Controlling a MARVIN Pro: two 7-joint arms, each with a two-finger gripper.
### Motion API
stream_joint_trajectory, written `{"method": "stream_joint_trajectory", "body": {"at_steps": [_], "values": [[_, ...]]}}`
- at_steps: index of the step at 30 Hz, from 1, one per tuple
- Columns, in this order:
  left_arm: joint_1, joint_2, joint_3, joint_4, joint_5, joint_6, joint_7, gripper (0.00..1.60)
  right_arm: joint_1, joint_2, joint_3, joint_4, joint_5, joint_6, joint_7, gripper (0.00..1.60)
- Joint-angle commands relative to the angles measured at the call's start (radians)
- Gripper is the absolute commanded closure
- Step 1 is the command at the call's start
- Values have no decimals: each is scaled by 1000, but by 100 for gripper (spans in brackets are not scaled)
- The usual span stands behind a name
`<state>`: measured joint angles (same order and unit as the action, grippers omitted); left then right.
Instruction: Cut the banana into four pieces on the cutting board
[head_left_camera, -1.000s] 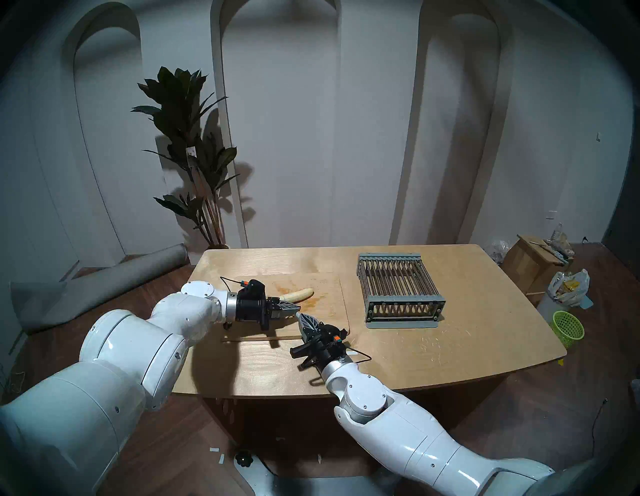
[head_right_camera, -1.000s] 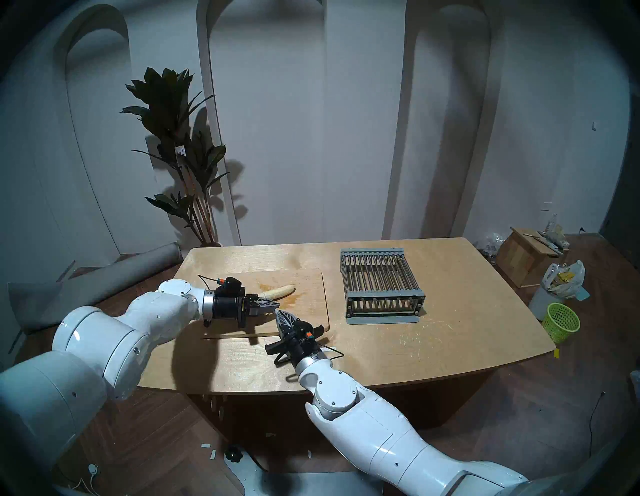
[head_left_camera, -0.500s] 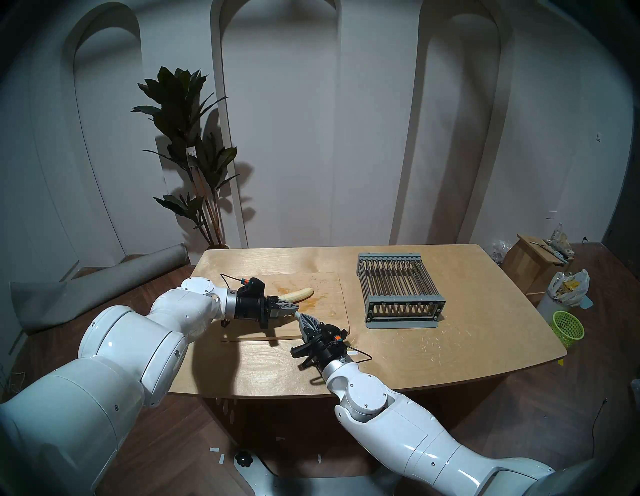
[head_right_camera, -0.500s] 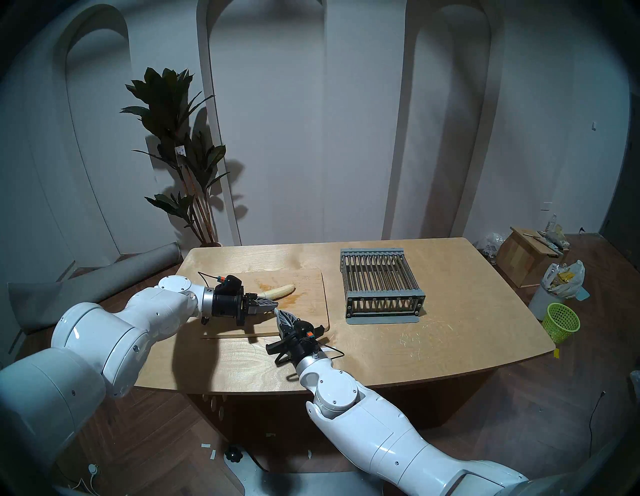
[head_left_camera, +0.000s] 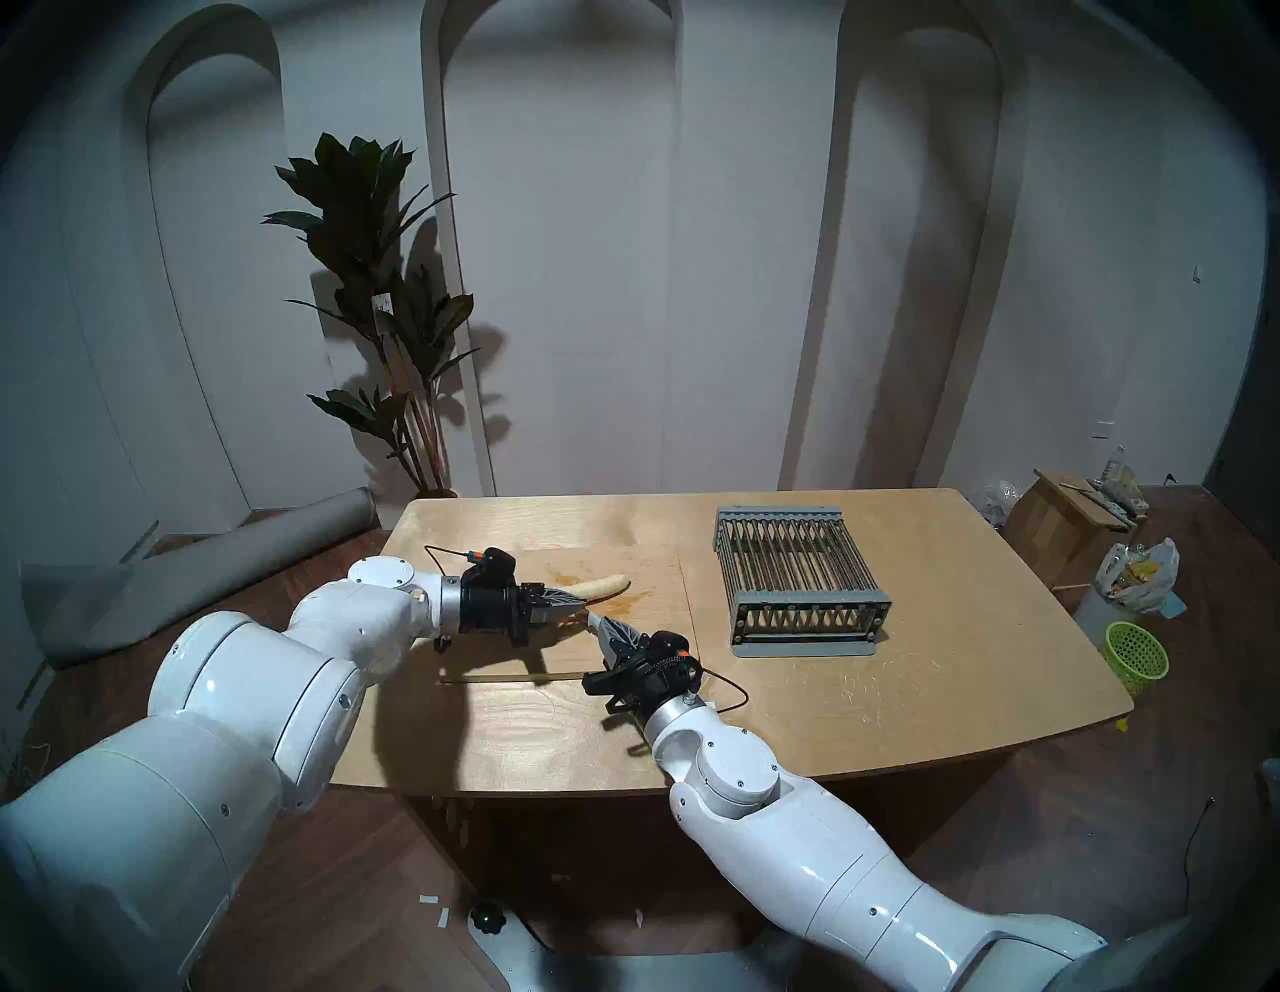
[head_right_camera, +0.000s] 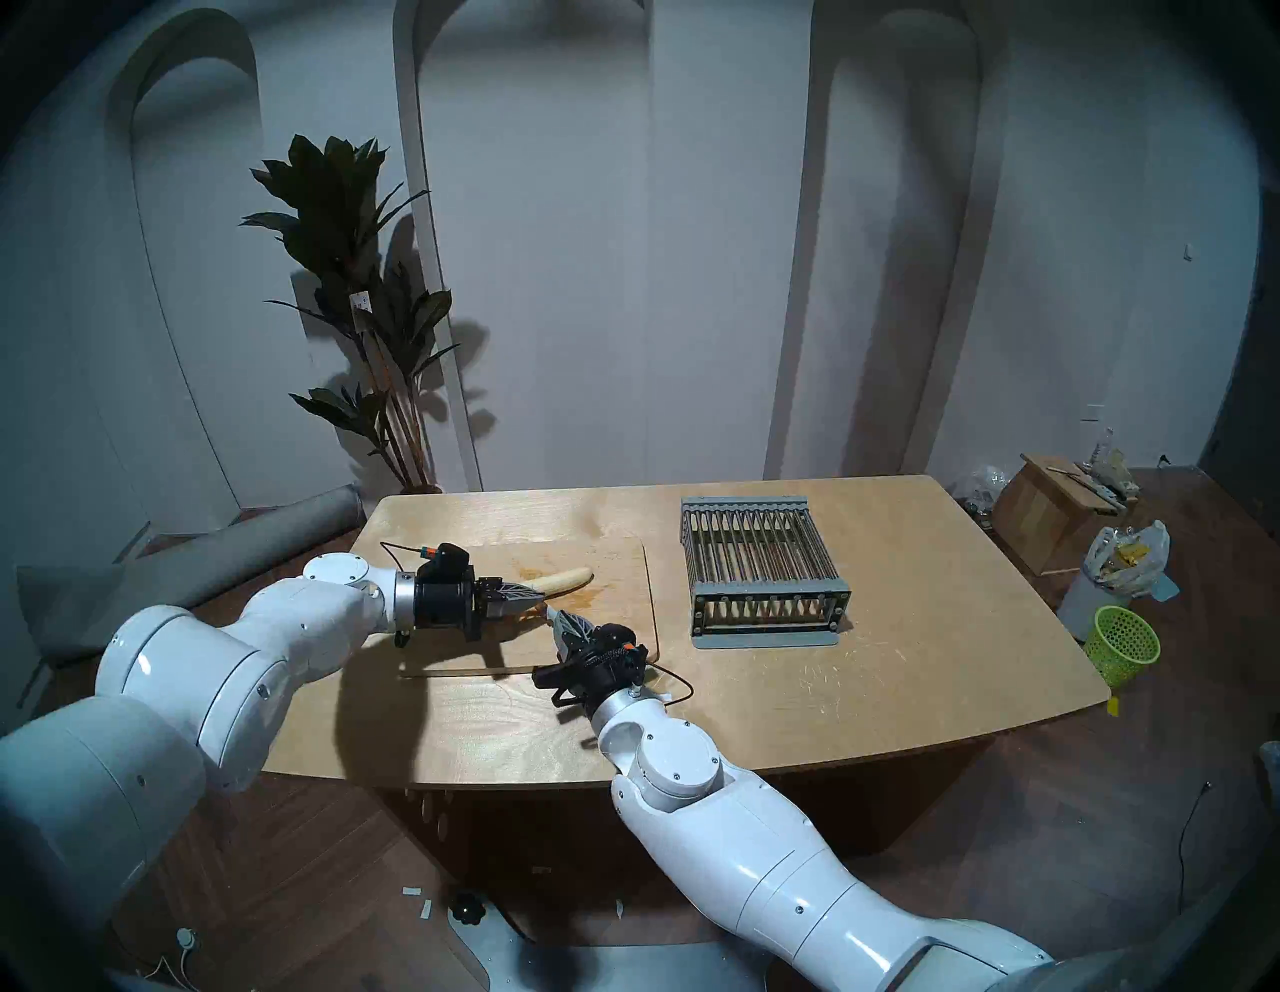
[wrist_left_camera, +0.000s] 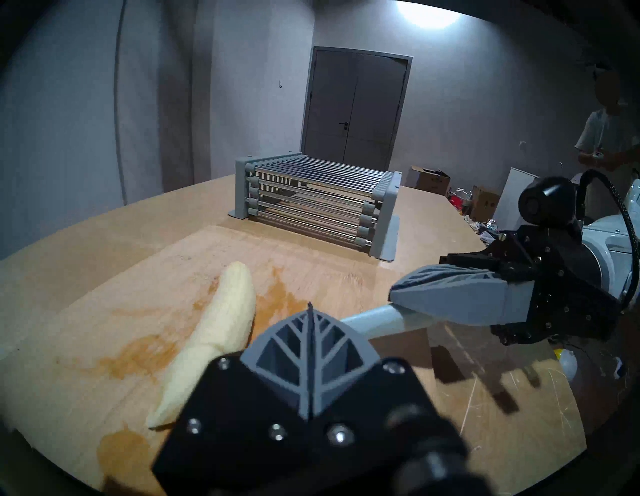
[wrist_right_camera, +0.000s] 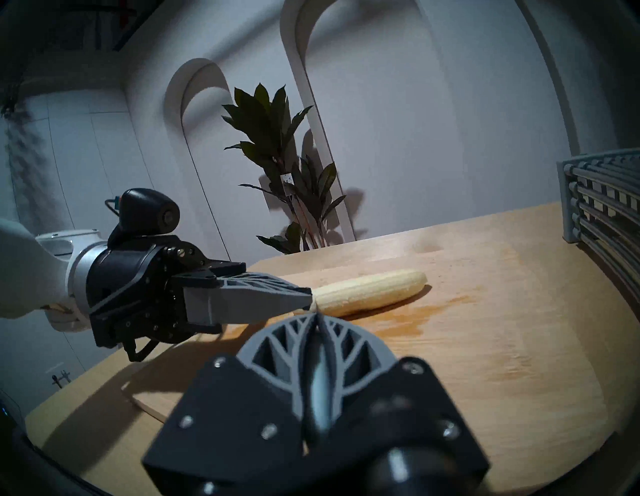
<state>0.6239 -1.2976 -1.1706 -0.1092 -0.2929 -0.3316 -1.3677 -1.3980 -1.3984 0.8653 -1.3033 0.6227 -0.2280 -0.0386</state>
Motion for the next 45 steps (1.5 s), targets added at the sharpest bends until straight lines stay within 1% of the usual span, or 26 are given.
{"method": "stream_joint_trajectory", "body": {"at_steps": [1,4,7,9,11,13,14,15,16,17,18,19,21,22,23,24,25,26,27,30,31,32,41,45], "values": [[-38,9,-26,-15,-25,9,0,160,4,-17,36,-66,106,60,35,160],[-36,13,-31,-18,-27,10,2,160,-1,-16,50,-92,167,101,58,160],[-34,15,-33,-21,-28,10,1,160,0,-13,61,-113,204,129,69,160],[-32,16,-35,-22,-28,10,-1,160,0,-14,75,-126,246,163,73,160],[-31,18,-38,-24,-30,10,-4,160,3,-8,80,-132,263,182,79,160],[-29,18,-43,-26,-33,8,-7,160,15,19,56,-138,192,140,82,160],[-28,18,-47,-26,-37,6,-5,160,22,38,36,-146,144,120,86,160],[-28,18,-51,-26,-39,6,-5,160,22,47,29,-155,132,121,84,160],[-29,18,-56,-26,-44,9,-5,160,33,64,8,-155,75,92,81,160],[-30,18,-57,-27,-44,10,-6,160,33,72,-2,-158,57,81,81,160],[-30,18,-60,-28,-46,7,-9,160,31,74,-2,-160,61,96,68,160],[-30,17,-62,-28,-48,7,-9,160,38,84,-14,-154,24,74,66,160],[-30,16,-67,-29,-51,7,-14,160,41,93,-22,-147,-14,62,55,160],[-31,16,-68,-29,-52,7,-15,160,51,106,-37,-141,-67,37,54,160],[-31,15,-70,-30,-53,7,-18,160,48,104,-36,-139,-68,35,53,160],[-32,15,-72,-31,-54,6,-19,160,57,115,-49,-135,-115,18,48,160],[-32,14,-76,-31,-57,7,-21,160,57,117,-54,-132,-134,6,42,160],[-33,14,-79,-31,-61,7,-23,160,54,115,-53,-133,-137,6,35,160],[-34,13,-81,-32,-62,8,-25,160,56,120,-59,-130,-165,-7,26,160],[-38,11,-87,-34,-65,9,-33,160,50,120,-59,-130,-194,-23,5,160],[-39,11,-88,-35,-65,9,-35,160,46,119,-55,-133,-192,-23,-1,160],[-40,10,-88,-36,-65,10,-37,160,47,122,-57,-133,-210,-33,-9,160],[-52,9,-92,-45,-64,18,-61,160,33,146,-39,-148,-227,-48,-47,160],[-50,-2,-93,-50,-63,20,-71,160,26,151,-32,-148,-218,-51,-54,160]]}}
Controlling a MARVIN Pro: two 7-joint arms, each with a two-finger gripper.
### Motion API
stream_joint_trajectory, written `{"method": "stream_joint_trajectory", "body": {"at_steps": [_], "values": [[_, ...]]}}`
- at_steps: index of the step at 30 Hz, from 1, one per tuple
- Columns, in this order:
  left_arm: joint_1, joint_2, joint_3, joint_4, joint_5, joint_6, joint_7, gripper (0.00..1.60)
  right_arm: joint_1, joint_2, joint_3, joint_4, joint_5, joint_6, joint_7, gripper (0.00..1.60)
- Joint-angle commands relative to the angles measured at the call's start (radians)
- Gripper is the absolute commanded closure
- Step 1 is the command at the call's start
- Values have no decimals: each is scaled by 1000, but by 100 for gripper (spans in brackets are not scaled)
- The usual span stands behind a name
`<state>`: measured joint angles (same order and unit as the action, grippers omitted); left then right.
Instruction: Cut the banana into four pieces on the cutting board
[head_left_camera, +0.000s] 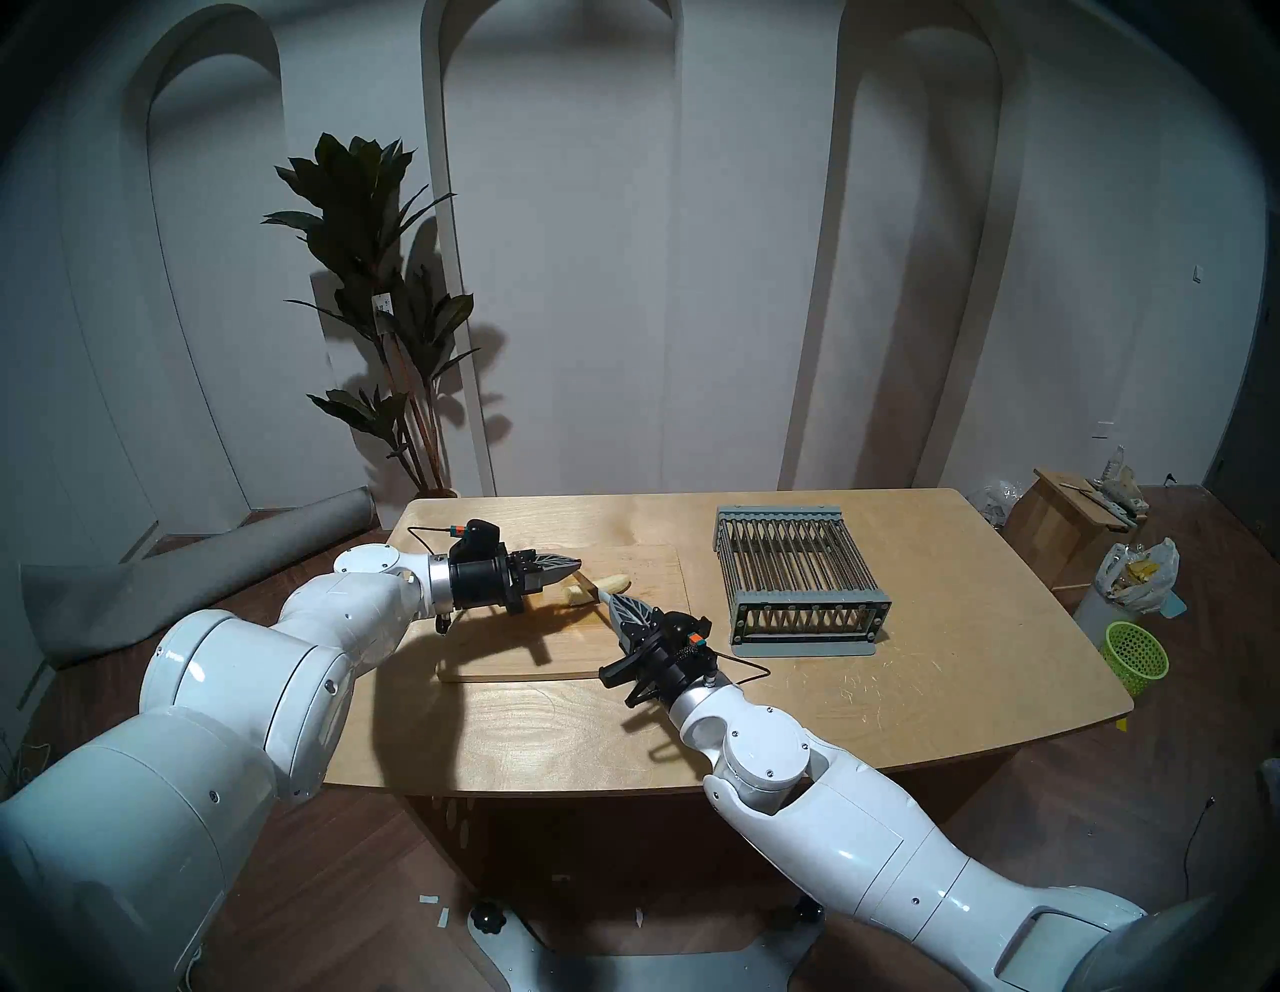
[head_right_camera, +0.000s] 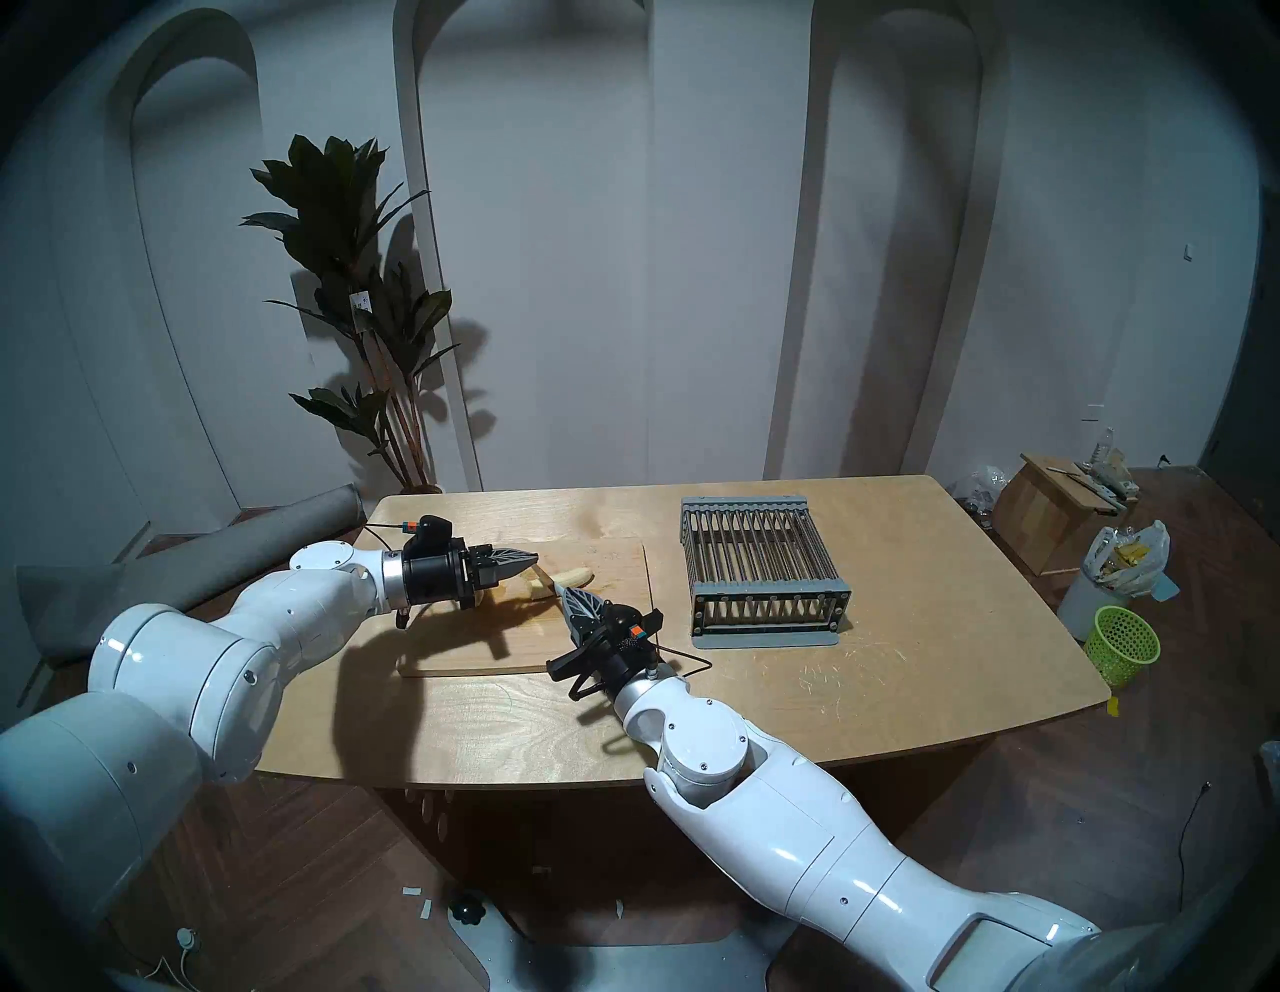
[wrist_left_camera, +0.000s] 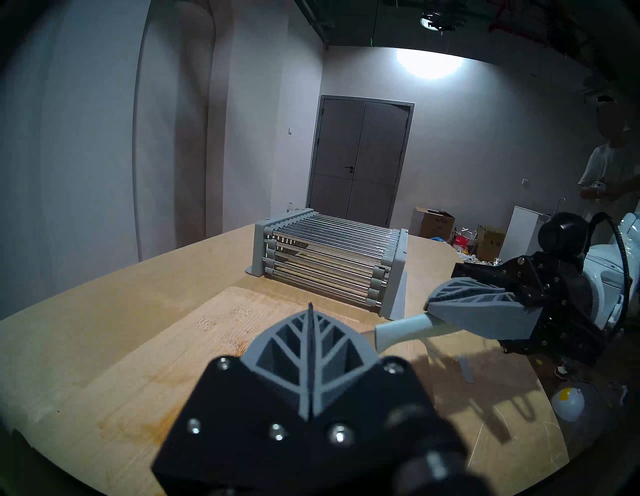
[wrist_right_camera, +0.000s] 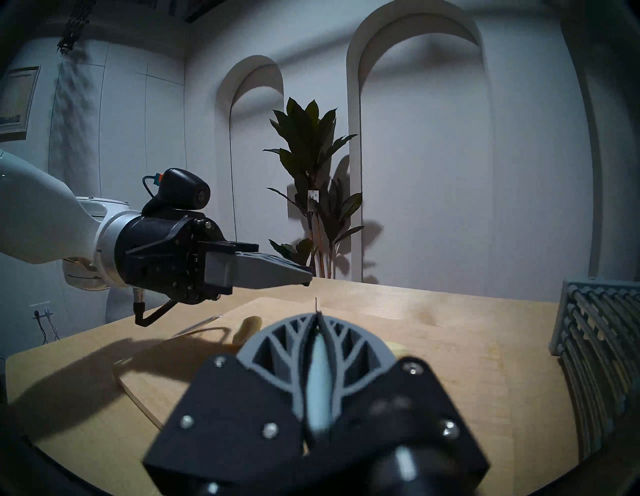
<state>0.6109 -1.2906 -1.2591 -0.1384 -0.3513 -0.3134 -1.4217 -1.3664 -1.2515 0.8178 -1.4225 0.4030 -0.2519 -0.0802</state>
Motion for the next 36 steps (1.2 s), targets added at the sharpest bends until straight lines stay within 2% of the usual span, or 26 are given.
{"method": "stream_joint_trajectory", "body": {"at_steps": [1,18,36], "values": [[-35,-13,-2,-23,-2,0,-20,160,-6,5,16,-25,0,-32,-12,160],[-28,-82,-1,-38,-1,-3,-28,160,7,-29,-17,30,20,-54,14,160],[-25,-72,6,-23,11,0,-23,160,31,-22,-11,45,27,-64,24,160]]}}
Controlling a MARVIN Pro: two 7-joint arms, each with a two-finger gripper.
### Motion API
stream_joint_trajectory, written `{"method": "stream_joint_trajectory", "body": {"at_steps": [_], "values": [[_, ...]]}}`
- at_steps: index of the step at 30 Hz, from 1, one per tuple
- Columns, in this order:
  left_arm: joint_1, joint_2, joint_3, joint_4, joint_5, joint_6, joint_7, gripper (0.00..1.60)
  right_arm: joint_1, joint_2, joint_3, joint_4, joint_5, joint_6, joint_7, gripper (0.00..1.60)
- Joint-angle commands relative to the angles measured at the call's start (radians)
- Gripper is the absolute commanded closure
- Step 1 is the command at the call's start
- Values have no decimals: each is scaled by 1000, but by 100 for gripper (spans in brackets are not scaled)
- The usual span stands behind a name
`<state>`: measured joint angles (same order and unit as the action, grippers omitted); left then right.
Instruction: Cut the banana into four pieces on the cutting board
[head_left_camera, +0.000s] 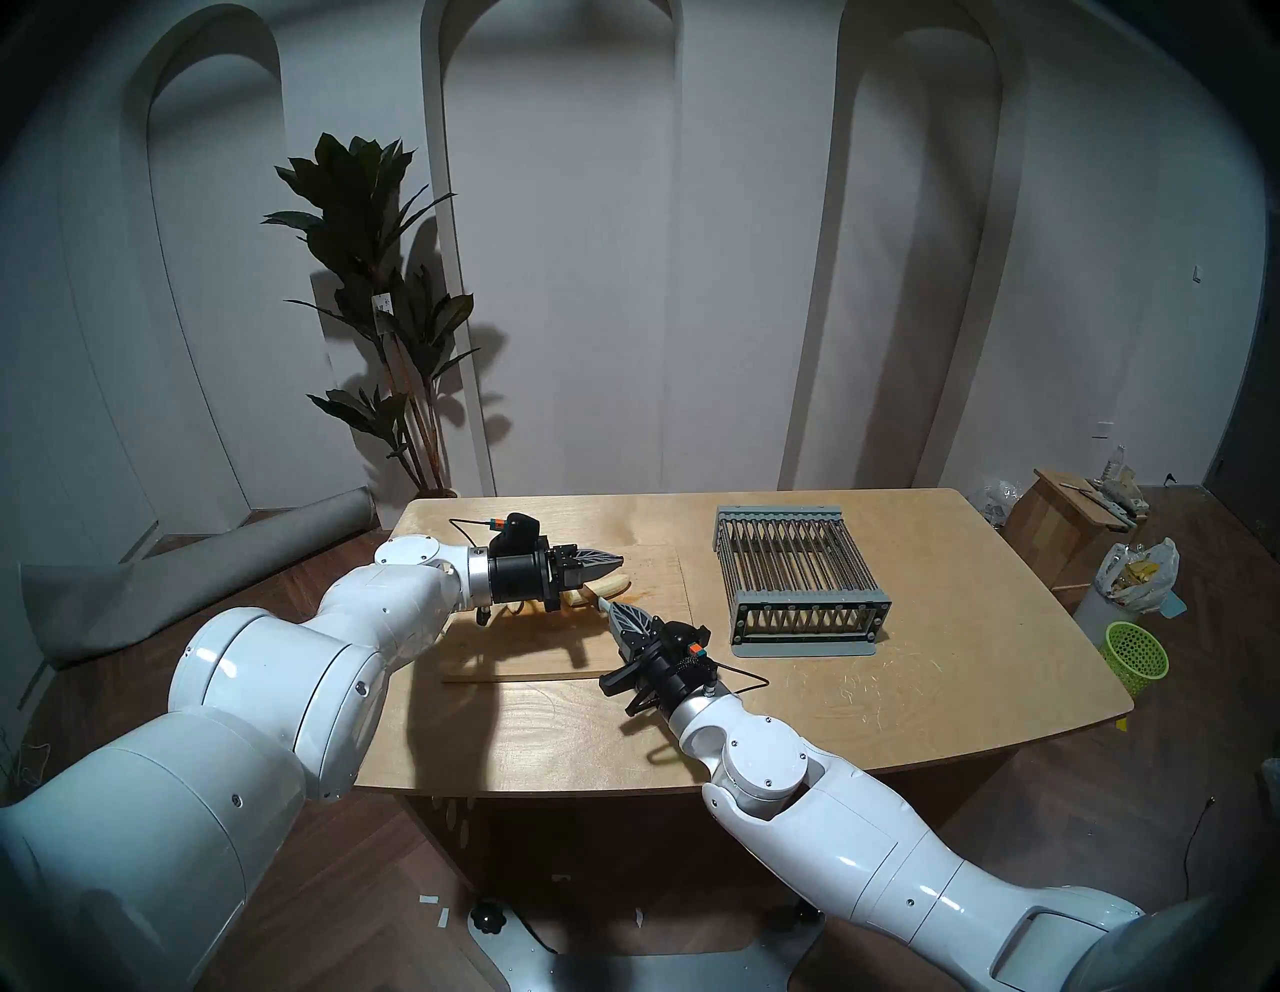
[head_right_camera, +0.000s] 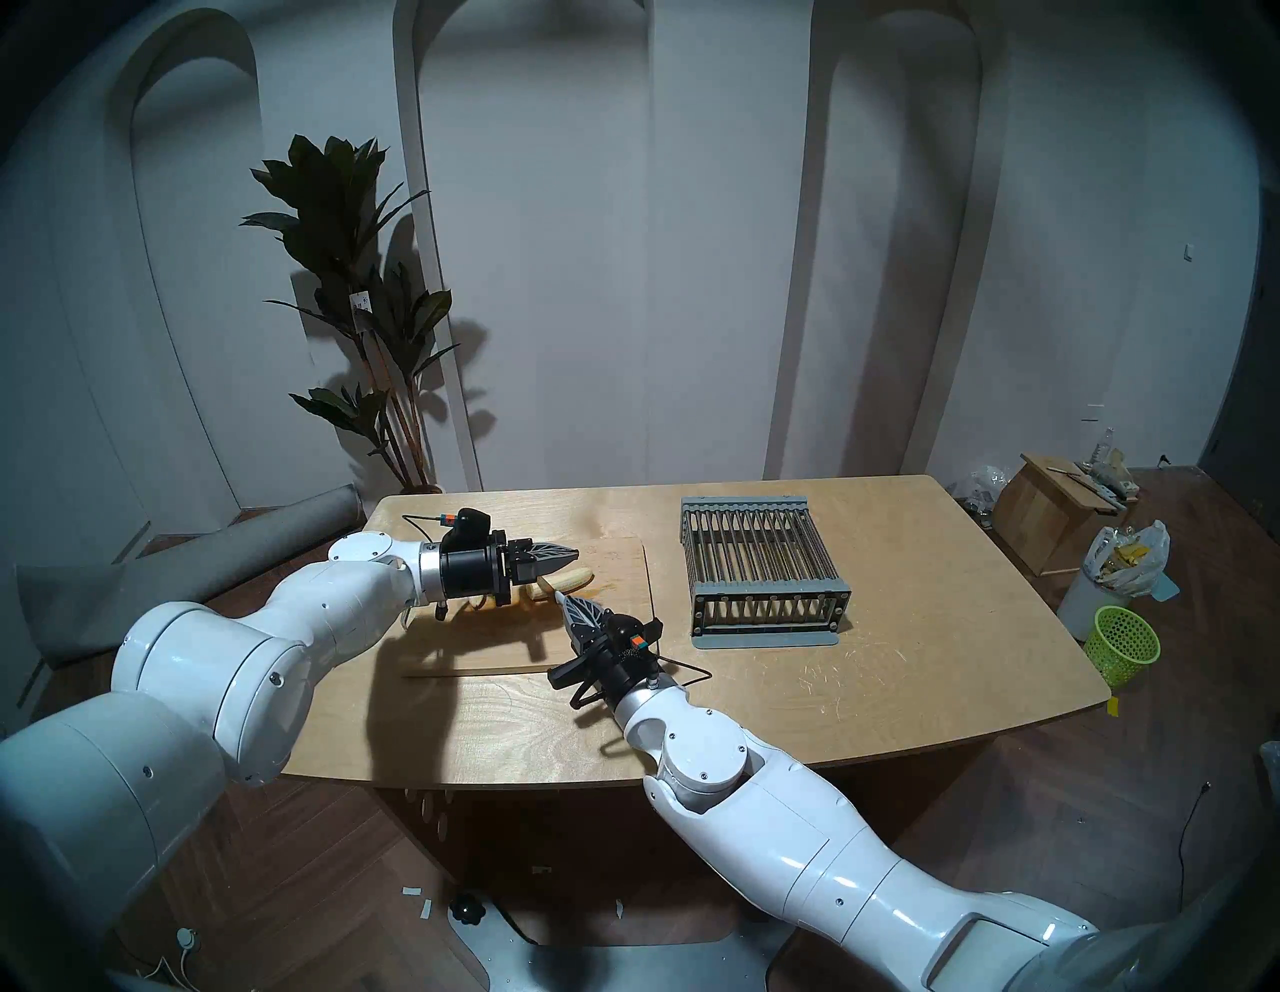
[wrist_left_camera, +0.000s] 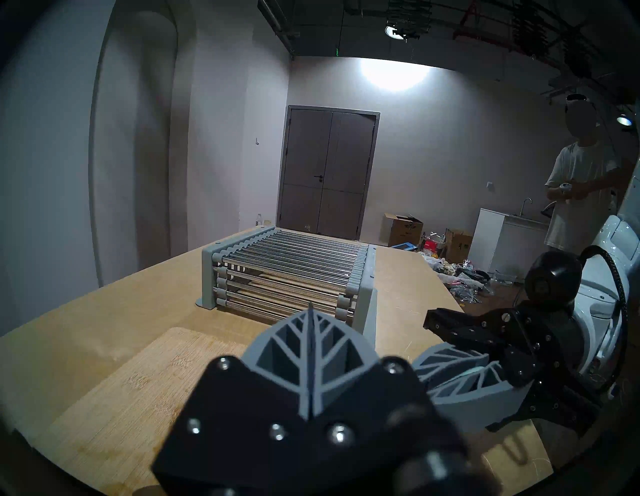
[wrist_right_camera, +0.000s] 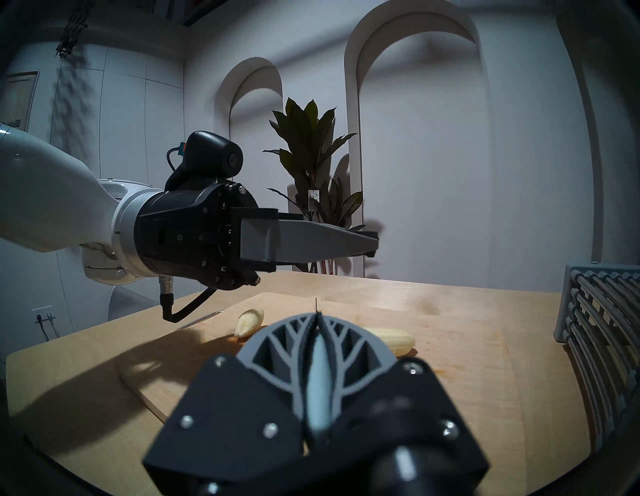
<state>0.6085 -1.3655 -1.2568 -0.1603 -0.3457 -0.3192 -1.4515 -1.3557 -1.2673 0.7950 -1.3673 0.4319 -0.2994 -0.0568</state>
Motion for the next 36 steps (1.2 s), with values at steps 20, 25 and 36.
{"method": "stream_joint_trajectory", "body": {"at_steps": [20,25,36], "values": [[-19,-17,53,14,64,-16,64,160,21,-6,31,18,12,-21,25,160],[-12,-16,63,22,78,-27,71,160,21,-10,32,26,18,-19,30,160],[8,-17,78,34,96,-44,64,160,19,-16,32,44,32,-18,38,160]]}}
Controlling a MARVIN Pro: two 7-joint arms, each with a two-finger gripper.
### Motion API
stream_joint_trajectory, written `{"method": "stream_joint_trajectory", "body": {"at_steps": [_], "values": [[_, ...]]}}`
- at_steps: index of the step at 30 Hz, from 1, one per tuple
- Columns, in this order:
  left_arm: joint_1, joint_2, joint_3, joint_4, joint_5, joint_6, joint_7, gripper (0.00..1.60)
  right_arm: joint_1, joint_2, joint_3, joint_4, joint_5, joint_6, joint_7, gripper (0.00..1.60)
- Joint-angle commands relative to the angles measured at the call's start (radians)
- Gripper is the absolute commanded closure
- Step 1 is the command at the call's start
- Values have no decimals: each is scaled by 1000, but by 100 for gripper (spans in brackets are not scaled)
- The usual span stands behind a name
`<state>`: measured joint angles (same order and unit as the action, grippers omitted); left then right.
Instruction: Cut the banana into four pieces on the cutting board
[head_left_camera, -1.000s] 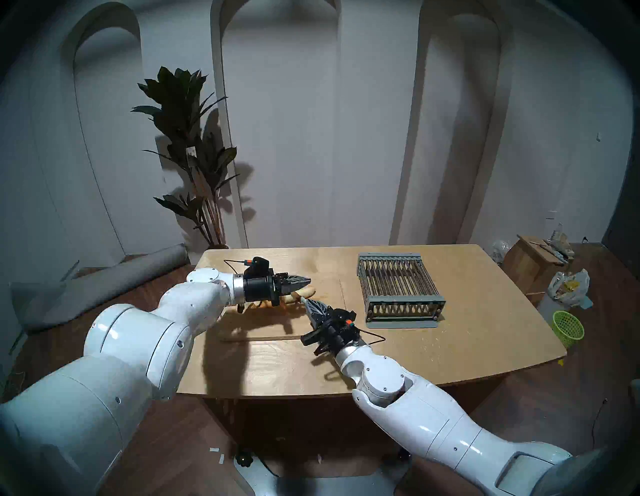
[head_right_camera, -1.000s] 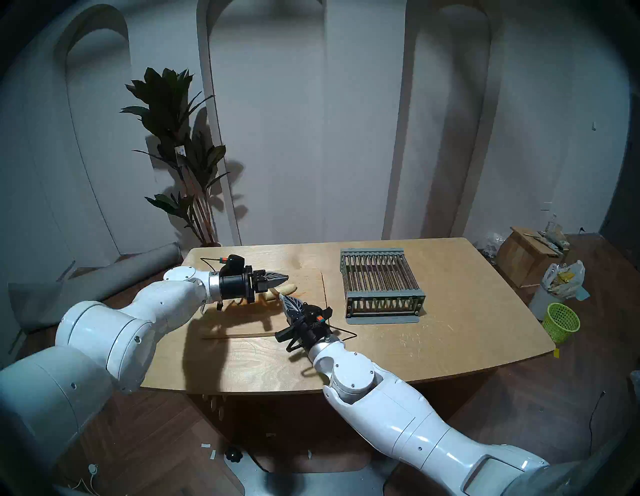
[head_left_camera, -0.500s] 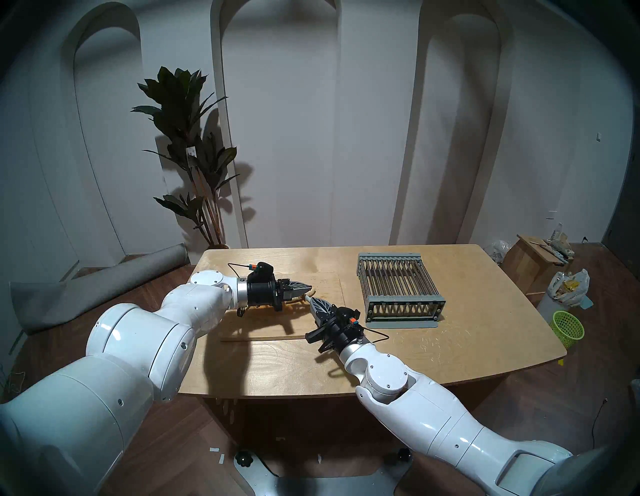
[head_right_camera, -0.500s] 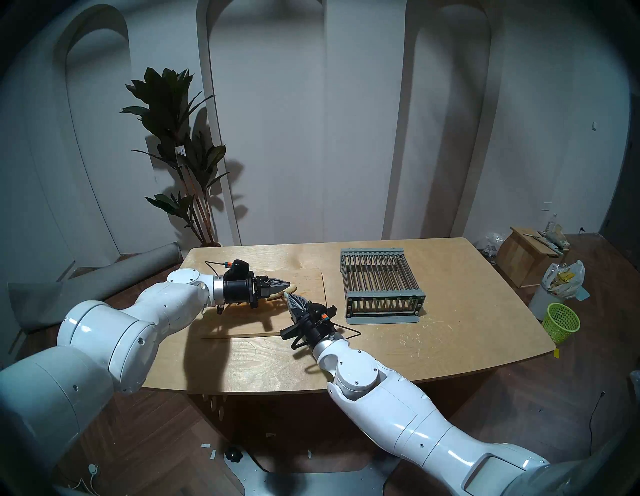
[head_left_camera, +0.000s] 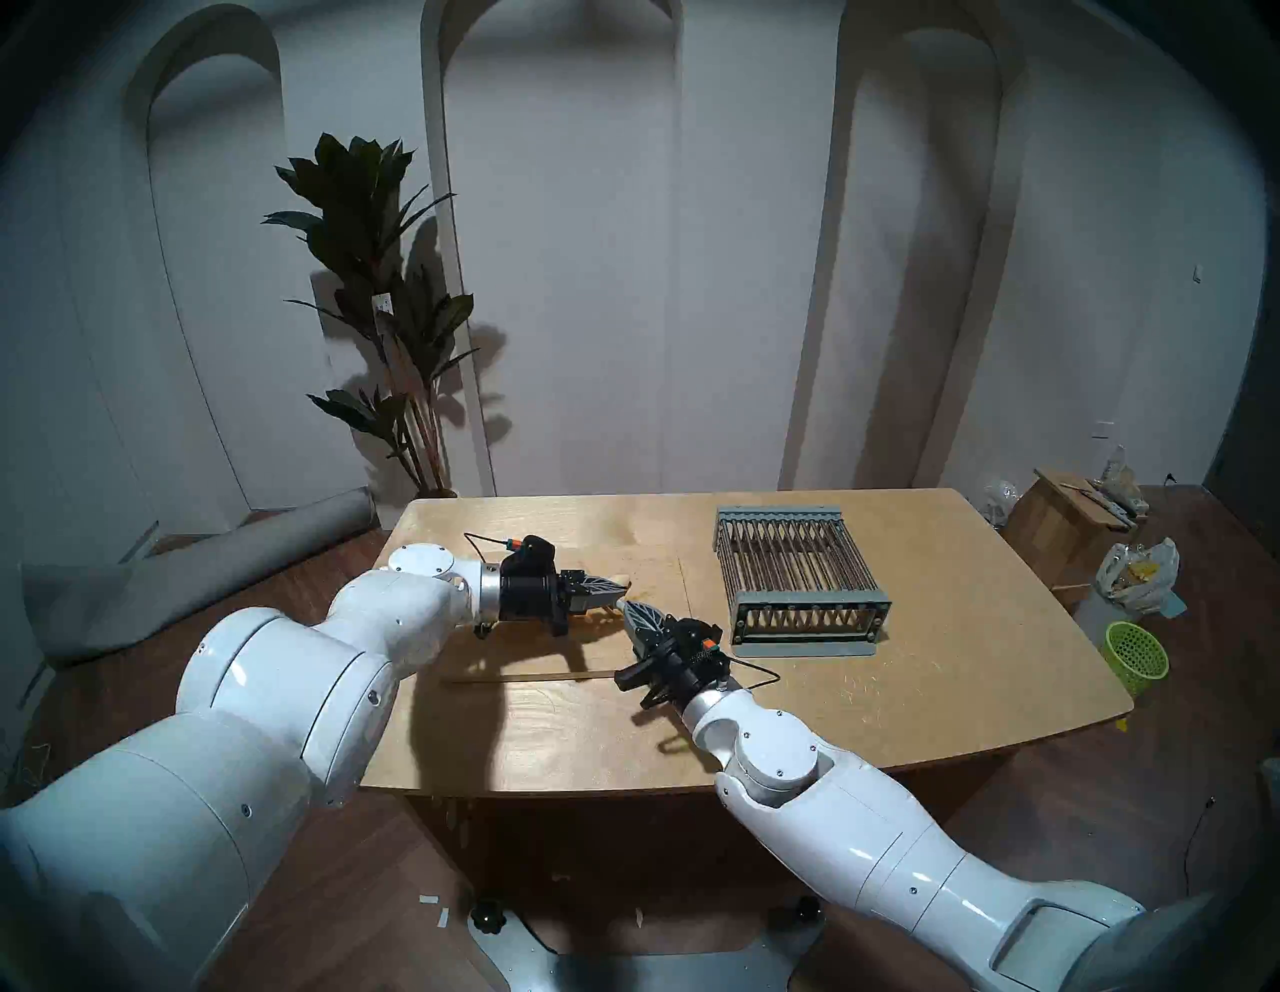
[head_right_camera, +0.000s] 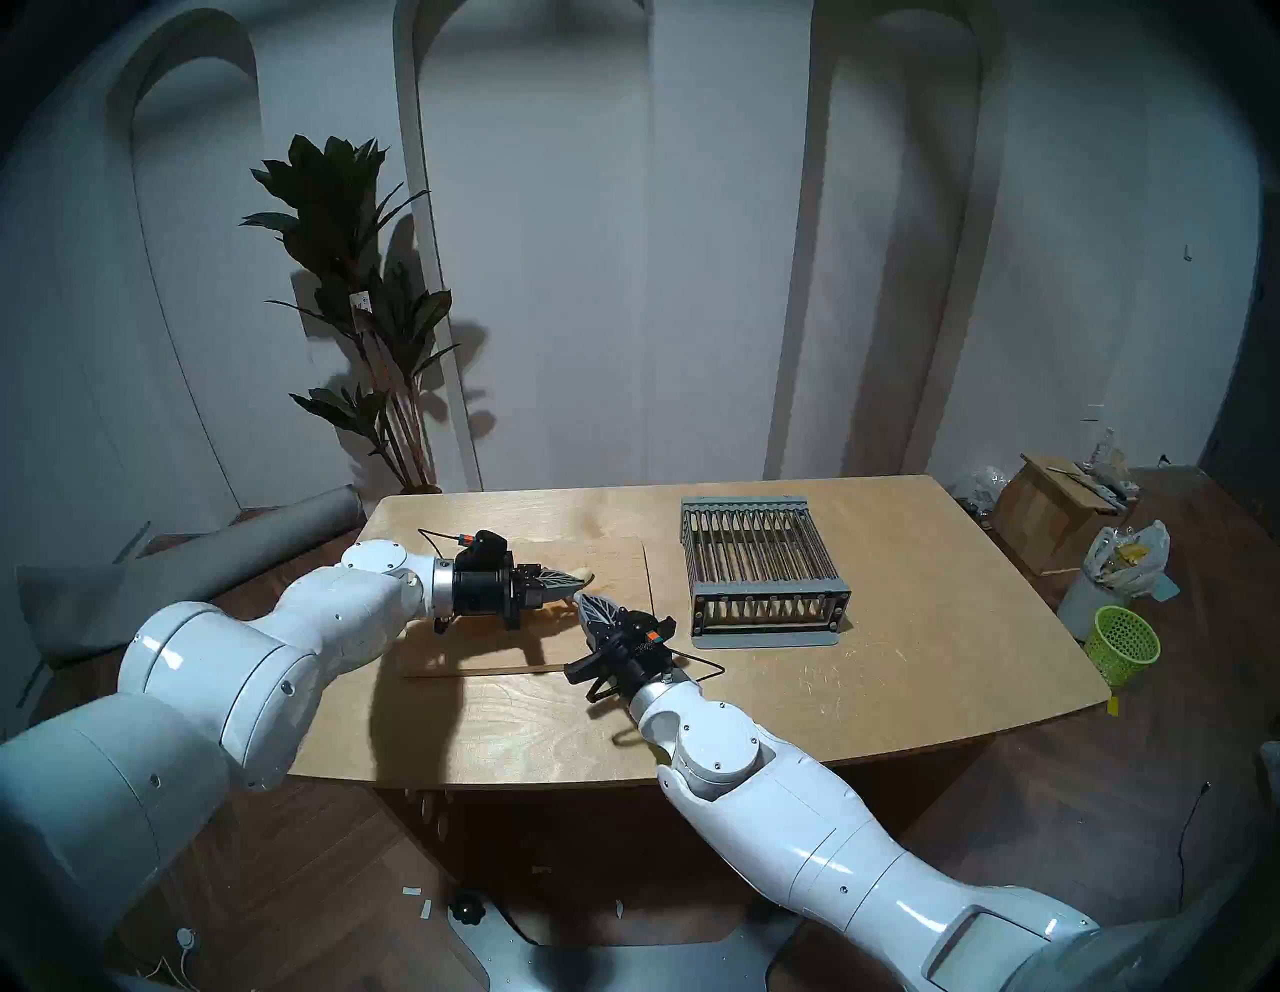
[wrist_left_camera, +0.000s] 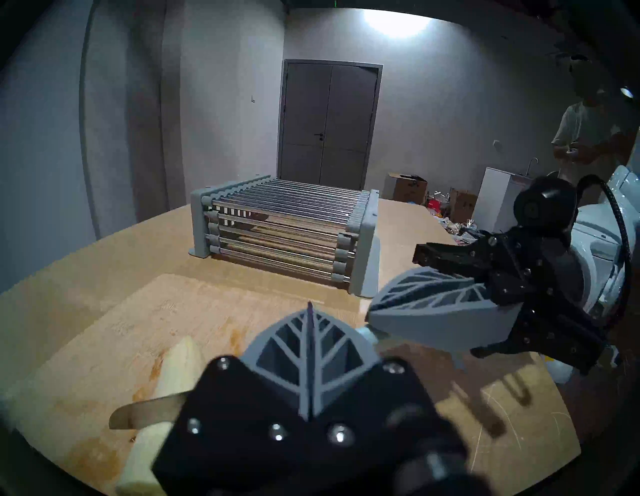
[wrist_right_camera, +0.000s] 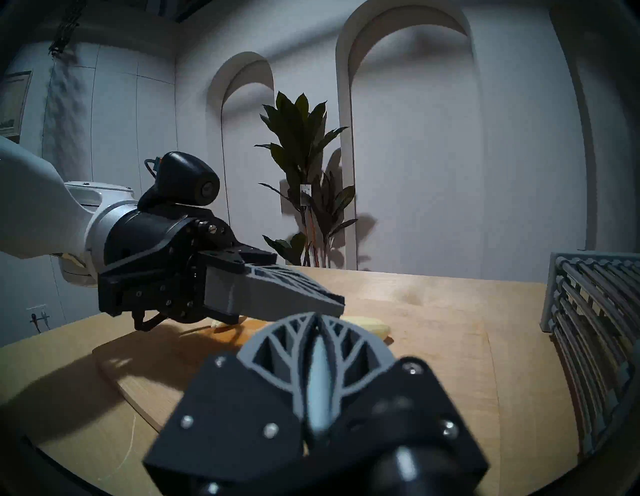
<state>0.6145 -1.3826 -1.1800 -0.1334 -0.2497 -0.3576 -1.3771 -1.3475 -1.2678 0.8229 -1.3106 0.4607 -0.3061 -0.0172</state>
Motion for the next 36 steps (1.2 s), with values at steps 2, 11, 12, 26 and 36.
{"method": "stream_joint_trajectory", "body": {"at_steps": [2,11,12,26,36], "values": [[4,0,2,9,2,-7,-11,160,10,-16,4,-12,5,-11,-1,160],[12,-5,6,17,5,-10,-6,160,5,-18,2,-8,9,-10,-1,160],[14,-6,7,18,5,-10,-4,160,4,-18,2,-8,10,-10,-1,160],[22,-9,19,20,13,-2,-4,160,4,-18,-2,-6,14,-7,-4,160],[2,5,-17,15,-21,4,-4,160,5,-17,-4,-17,19,-6,-2,160]]}}
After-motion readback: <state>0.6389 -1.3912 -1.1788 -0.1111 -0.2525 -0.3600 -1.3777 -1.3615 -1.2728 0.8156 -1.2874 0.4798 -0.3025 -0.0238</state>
